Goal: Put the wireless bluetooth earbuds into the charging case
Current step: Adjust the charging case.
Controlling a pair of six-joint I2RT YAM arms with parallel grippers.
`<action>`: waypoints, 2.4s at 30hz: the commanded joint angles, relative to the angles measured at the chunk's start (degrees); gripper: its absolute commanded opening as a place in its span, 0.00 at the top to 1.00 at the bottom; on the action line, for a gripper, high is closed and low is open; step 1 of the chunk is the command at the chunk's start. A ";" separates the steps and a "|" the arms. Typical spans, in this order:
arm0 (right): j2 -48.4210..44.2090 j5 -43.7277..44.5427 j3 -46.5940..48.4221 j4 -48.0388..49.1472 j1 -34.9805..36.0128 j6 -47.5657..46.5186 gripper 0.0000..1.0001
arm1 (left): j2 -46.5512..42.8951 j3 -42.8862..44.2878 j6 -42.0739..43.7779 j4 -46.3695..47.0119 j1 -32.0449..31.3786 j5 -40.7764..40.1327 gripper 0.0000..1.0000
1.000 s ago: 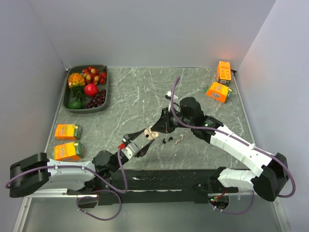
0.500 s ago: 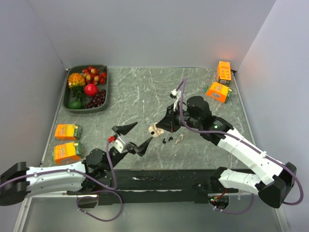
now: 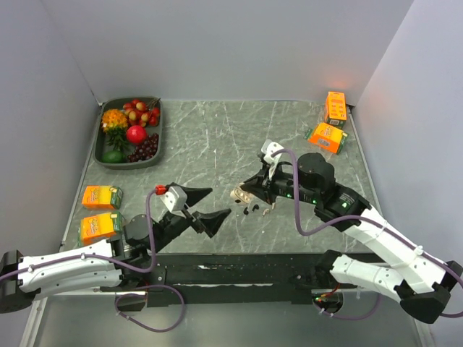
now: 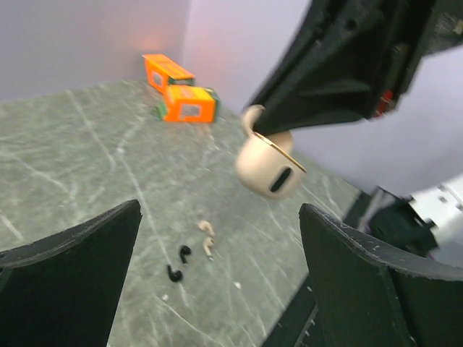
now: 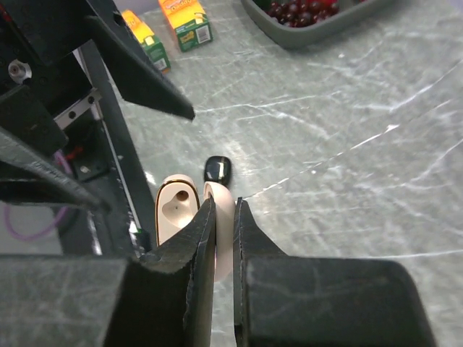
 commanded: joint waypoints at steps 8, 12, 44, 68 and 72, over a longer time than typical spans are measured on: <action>-2.19 -13.57 1.82 -5.08 0.91 -12.76 1.00 | -0.65 -0.34 -1.04 -0.16 -0.10 18.66 0.04; -1.67 -17.64 1.73 -6.49 1.44 -12.59 1.00 | 0.23 -1.22 0.01 1.34 -0.10 16.99 0.04; 3.34 -22.30 2.96 -6.67 4.52 -12.42 1.00 | 8.49 -0.35 3.44 4.94 -0.10 31.41 0.28; 3.69 -21.87 2.87 -6.49 5.40 -12.24 1.00 | 10.16 0.01 3.18 6.52 -0.10 32.55 0.83; 4.22 -21.96 3.31 -6.58 5.75 -11.80 0.96 | 10.25 -0.17 3.09 7.66 -0.10 32.02 0.99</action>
